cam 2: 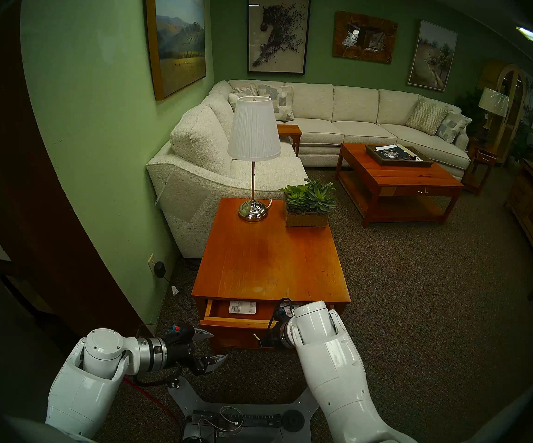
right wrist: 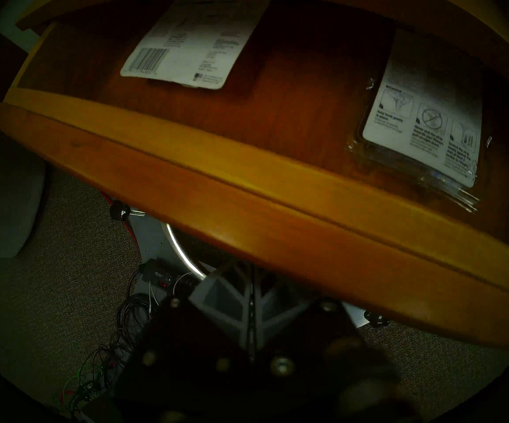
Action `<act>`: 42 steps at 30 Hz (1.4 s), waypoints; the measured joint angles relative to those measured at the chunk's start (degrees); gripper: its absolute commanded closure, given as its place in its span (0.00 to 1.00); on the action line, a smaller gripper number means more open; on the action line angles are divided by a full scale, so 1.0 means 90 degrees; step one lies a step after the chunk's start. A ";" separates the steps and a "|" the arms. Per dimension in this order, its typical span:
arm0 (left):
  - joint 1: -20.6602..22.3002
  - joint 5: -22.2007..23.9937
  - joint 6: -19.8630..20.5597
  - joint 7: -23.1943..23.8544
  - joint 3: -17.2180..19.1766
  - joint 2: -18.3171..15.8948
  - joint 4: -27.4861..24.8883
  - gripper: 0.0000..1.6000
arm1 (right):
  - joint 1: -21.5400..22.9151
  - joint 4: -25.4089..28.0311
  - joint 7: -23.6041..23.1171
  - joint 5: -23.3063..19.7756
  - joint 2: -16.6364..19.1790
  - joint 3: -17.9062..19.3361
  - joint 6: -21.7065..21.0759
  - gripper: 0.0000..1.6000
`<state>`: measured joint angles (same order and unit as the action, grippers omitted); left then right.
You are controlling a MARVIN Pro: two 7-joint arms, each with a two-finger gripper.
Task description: Open the drawer, take out the contents and close the drawer
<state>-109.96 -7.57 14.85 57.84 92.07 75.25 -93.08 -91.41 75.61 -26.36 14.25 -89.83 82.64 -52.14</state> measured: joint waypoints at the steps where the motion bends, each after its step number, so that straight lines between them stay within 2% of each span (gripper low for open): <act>1: 0.0007 -0.0001 0.0000 0.0001 -0.0010 0.0000 0.0004 0.00 | -0.0060 0.0060 0.0007 -0.0002 -0.0002 0.0007 -0.0003 1.00; 19: 0.0038 -0.0004 -0.0006 0.0022 -0.0010 0.0000 0.0028 0.00 | -0.0805 0.1147 0.0123 0.0132 0.0125 0.0016 -0.0304 1.00; 35: 0.0120 -0.0009 0.0002 0.0027 -0.0013 0.0052 0.0152 0.00 | -0.0997 0.2166 -0.0380 0.0089 0.0418 -0.0010 -0.0334 1.00; 42: 0.0184 -0.0014 0.0003 0.0029 -0.0030 0.0082 0.0229 0.00 | -0.1084 0.2645 -0.0596 0.0031 0.0583 0.0107 -0.0332 1.00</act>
<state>-108.30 -7.70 14.87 58.09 91.81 75.99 -91.03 -101.17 99.41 -31.73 14.52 -84.58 83.60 -55.14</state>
